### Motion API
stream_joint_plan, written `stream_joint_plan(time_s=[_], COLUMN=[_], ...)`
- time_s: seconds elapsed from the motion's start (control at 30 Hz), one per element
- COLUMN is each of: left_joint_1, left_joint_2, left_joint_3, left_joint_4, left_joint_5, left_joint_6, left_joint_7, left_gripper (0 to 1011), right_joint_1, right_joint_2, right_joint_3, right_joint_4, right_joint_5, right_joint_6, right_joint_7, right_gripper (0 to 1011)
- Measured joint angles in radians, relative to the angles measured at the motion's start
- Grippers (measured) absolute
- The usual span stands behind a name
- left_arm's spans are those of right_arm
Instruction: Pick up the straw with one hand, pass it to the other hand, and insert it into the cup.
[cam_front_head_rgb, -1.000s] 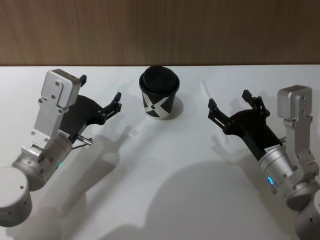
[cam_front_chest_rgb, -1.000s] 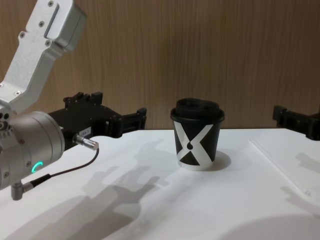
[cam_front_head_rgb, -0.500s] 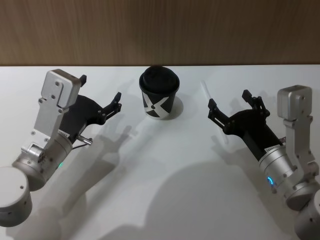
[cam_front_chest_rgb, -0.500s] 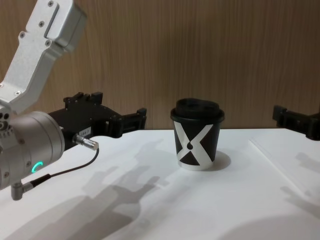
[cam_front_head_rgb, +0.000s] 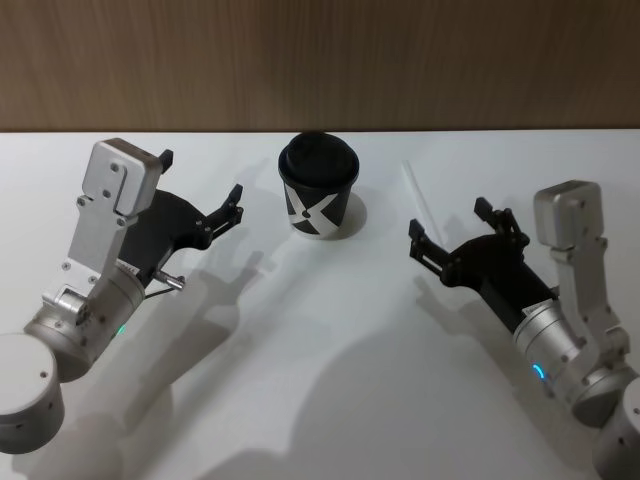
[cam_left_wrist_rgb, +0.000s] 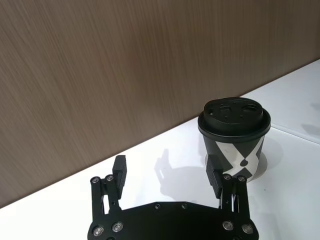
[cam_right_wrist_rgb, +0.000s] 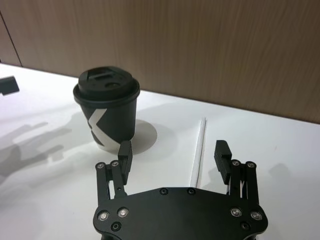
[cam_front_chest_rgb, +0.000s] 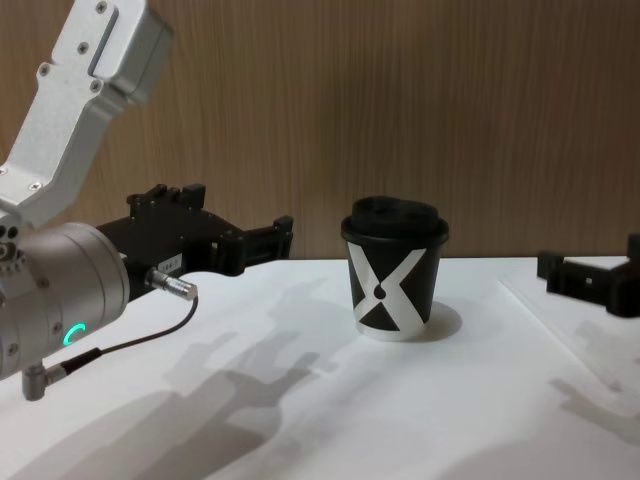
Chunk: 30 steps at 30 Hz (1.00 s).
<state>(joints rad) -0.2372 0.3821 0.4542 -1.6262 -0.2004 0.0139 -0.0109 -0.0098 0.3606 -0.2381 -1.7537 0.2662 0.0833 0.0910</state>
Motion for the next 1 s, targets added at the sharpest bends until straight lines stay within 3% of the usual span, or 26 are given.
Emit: stream_joint_plan(time_s=[0.5, 1.0], left_joint_1=[0.0, 0.0], left_joint_2=[0.0, 0.0], left_joint_3=[0.0, 0.0], left_joint_4=[0.0, 0.0], left_joint_5=[0.0, 0.0], left_joint_6=[0.0, 0.0], left_joint_7=[0.0, 0.0], left_gripper=[1003, 1003], right_joint_1=[0.008, 0.036], right_joint_2=[-0.005, -0.026], right_joint_3=[-0.013, -0.007], right_joint_4=[0.032, 0.082], right_joint_5=[-0.004, 0.0], right_joint_6=[0.072, 0.095], right_joint_7=[0.028, 0.042], right_gripper=[1001, 1001])
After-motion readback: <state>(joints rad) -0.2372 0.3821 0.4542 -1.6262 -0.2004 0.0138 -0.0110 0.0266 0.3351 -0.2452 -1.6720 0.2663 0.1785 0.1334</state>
